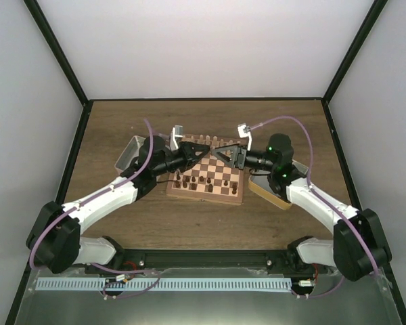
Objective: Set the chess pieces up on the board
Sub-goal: Place the chess piece on the chessboard.
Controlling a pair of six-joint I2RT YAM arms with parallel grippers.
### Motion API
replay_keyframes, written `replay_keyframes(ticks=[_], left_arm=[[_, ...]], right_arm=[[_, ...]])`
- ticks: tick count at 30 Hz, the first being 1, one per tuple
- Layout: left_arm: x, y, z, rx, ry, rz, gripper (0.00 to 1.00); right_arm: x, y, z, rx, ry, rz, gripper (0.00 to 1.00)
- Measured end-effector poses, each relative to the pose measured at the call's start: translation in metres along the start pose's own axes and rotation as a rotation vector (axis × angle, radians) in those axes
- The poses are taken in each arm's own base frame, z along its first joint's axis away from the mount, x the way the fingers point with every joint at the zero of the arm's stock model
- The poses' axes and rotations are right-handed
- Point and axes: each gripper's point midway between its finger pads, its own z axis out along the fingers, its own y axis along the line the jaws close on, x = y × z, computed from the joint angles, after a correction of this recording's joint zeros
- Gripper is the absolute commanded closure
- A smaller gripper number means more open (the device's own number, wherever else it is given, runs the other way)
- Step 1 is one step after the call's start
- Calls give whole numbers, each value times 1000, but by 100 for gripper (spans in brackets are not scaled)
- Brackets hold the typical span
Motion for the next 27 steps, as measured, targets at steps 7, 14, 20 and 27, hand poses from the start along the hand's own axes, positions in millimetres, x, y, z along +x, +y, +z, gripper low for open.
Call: replay_keyframes(ticks=[7,14,20,27], left_arm=[[-3,-8,-2,58,-12,-88,95],[1,-9,-4,109,-3,-175,95],[1,-17,-6,157,3,-212,95],[0,-20,-7,176,5,-226,96]], right_arm=[[-17,-1,1,47,-132,186,46],[-16,-9,1,82,-169,268,55],[-7,-4,8,66,-148,300,57],[-5,-6,9,70,-151,323,74]])
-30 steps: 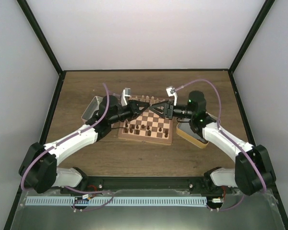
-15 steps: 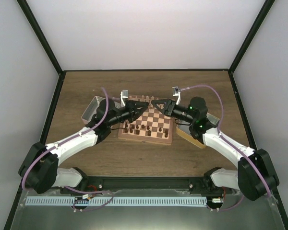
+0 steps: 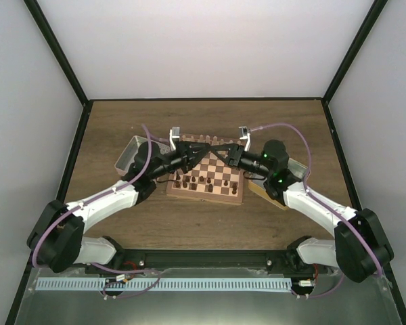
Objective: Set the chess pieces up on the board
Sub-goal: Place the chess piece on the chessboard.
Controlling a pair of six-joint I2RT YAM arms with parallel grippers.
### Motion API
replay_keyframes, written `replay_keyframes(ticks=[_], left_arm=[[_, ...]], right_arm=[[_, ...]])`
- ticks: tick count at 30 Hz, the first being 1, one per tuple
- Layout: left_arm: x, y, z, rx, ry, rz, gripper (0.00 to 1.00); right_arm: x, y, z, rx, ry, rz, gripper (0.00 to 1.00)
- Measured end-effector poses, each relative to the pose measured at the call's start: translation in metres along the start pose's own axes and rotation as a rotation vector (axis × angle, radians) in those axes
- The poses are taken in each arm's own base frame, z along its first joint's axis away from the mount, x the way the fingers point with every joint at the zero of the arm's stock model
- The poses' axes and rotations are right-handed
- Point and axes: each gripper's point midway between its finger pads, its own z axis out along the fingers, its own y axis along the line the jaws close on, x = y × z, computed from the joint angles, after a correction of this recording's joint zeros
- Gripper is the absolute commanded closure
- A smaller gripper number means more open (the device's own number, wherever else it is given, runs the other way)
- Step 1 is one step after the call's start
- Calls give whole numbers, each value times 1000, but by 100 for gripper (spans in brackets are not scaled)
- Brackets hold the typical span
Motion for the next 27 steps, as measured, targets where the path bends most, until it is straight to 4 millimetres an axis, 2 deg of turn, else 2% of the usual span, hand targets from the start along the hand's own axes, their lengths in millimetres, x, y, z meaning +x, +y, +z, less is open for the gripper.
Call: replay_keyframes(ticks=[5,9,10,11,13,18,21,24,27], left_arm=[[0,7,1,-9,0,-10,96],[1,10,1,-7,7,-16,92],[1,9,1,-4,9,-14,87],[1,9,1,-3,11,-11,78],[2,11,1,-10,12,-1,65],[-11,33,-9,-139,-75,111,47],[-25,50,-31,-282,-172,227,40],[-41,61,-56,-422,-255,360,37],[-54,63,-75,-552,-302,497,35]], right_arm=[[3,-4,-1,5,0,32,91],[5,-4,-4,4,-4,57,94],[5,-3,-4,5,-4,61,95],[6,-4,-5,9,-2,63,95],[6,-5,-5,24,5,70,95],[3,-16,2,154,65,68,95],[4,-32,8,258,129,37,95],[15,-66,8,408,225,15,94],[29,-104,1,568,336,9,93]])
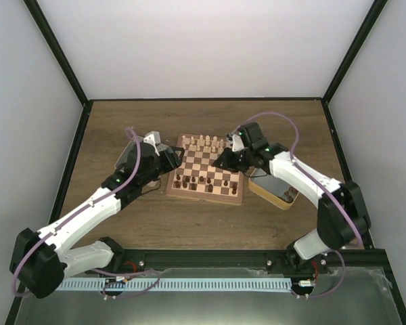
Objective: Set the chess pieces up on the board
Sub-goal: Place the chess piece on the chessboard.
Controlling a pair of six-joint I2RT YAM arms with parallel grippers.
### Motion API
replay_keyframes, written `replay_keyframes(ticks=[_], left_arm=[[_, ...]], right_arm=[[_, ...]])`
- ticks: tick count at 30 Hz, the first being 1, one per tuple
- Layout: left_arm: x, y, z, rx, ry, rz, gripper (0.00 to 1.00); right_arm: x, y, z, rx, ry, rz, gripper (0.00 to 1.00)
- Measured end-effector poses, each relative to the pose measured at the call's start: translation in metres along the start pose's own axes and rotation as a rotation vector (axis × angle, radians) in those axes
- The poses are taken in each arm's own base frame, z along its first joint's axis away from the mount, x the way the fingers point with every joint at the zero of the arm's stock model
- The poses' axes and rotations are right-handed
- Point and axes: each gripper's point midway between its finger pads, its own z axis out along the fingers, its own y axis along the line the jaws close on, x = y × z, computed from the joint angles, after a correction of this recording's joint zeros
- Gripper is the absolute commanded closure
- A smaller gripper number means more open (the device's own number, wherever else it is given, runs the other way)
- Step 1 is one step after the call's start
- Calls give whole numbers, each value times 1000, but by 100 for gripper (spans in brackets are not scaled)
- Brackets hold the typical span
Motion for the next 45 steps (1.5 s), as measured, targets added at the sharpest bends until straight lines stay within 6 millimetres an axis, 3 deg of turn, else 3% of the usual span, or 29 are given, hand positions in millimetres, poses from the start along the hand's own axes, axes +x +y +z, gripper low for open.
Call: replay_keyframes(ticks=[5,11,16,22,36,41,45], left_arm=[[-28,8,-20,-136,-92,209,33],[-45,24,-39,-252,-170,349,33],[-47,40,-45,-328,-185,407,32],[-49,45,-53,-345,-209,428,32],[-48,47,-57,-347,-213,438,32],[-47,48,-58,-347,-215,438,32],[-48,49,-58,-352,-219,437,32]], right_arm=[[8,-38,13,210,135,-25,90],[3,-53,25,326,240,-78,91],[19,-66,41,412,352,-112,91],[34,-76,49,500,438,-145,89],[40,-87,55,563,500,-165,88],[45,-87,59,565,515,-175,78],[44,-86,59,569,514,-182,76]])
